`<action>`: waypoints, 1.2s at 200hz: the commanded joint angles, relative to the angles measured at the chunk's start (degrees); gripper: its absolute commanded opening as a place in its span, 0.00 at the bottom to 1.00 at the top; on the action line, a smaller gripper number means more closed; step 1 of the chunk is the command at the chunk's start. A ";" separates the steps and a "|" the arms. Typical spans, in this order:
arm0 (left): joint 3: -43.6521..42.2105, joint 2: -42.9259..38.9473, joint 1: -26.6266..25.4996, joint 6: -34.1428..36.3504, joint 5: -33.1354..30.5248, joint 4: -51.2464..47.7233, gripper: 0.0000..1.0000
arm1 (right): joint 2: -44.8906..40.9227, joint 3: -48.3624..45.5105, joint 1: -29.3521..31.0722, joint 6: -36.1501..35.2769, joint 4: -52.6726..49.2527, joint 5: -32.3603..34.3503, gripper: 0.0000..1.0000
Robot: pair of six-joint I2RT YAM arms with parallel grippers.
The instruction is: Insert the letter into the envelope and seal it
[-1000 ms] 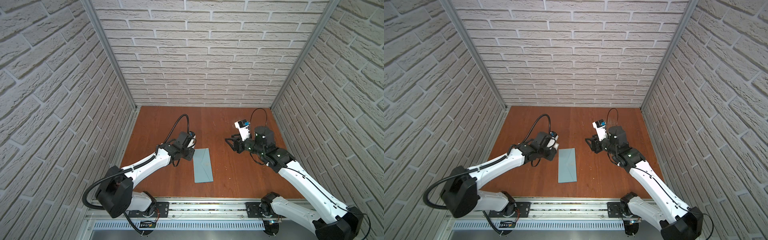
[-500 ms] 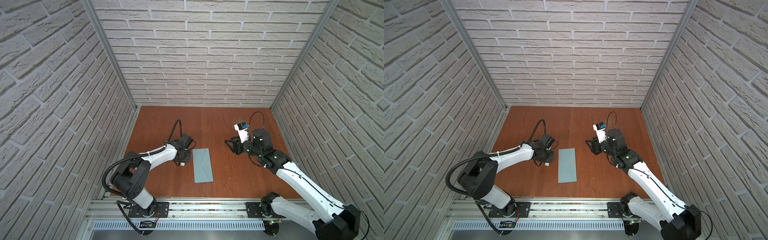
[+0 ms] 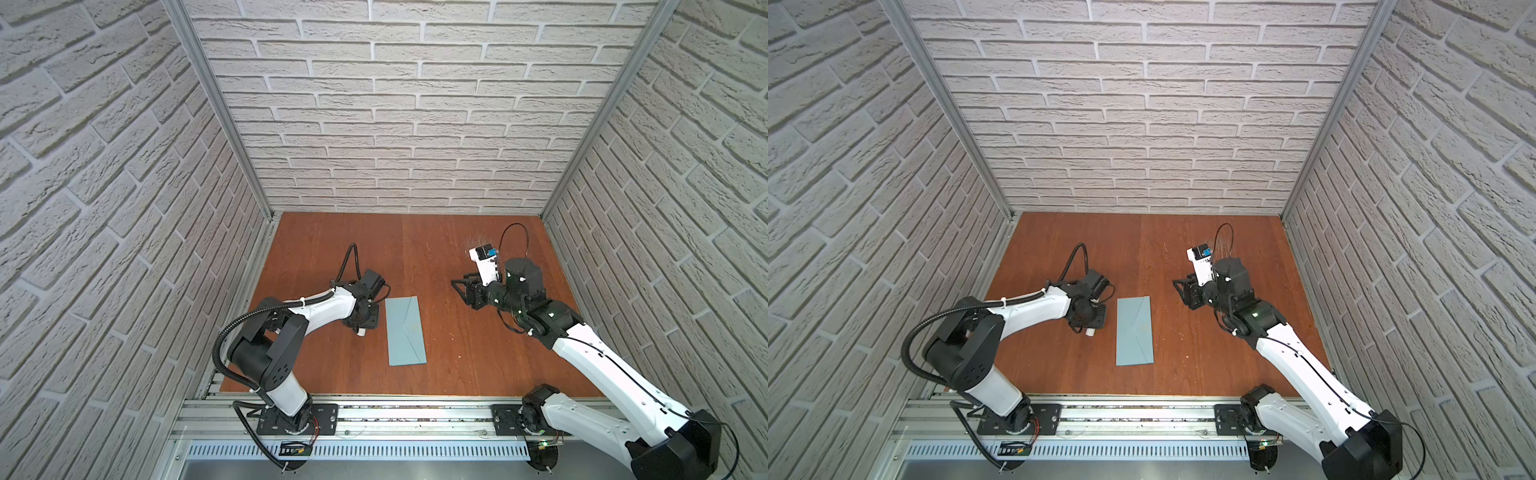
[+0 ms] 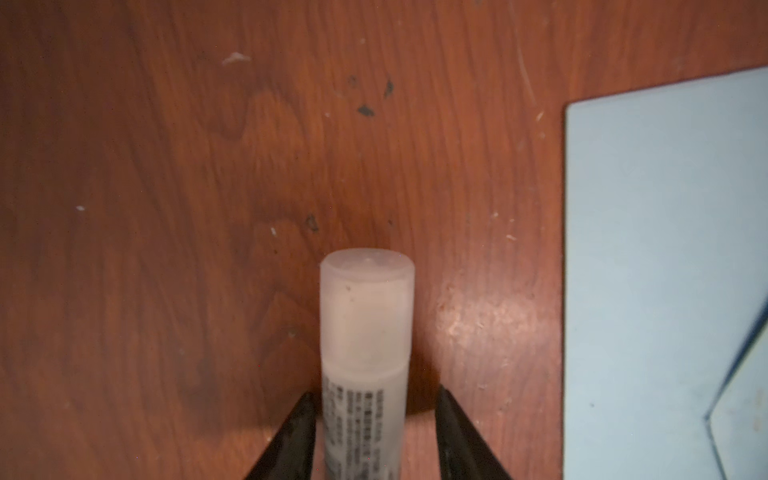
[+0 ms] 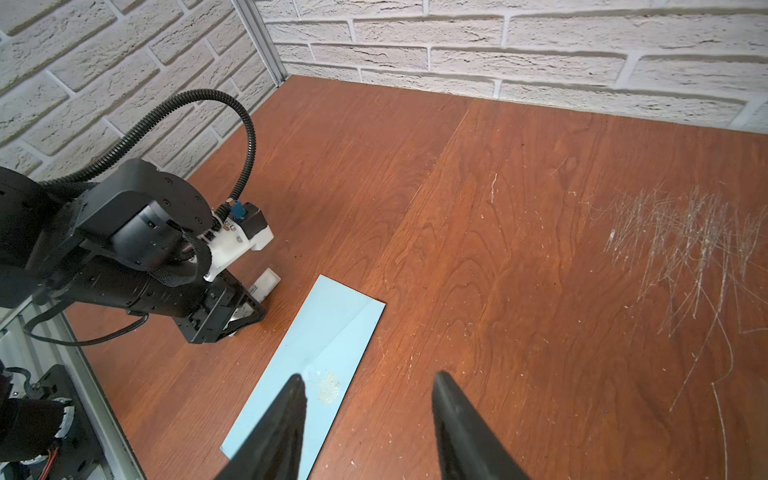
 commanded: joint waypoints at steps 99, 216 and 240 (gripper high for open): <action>13.31 -11.33 1.53 5.17 -4.69 -6.82 0.68 | -1.95 4.30 0.13 -4.30 -2.65 8.32 0.51; -19.91 -33.63 18.81 18.85 -16.52 50.96 0.84 | -2.41 -17.82 -6.28 -12.32 30.49 33.37 0.57; -25.36 -34.10 19.25 20.32 -24.22 56.19 0.84 | 0.58 -24.79 -7.74 -13.62 44.28 36.30 0.61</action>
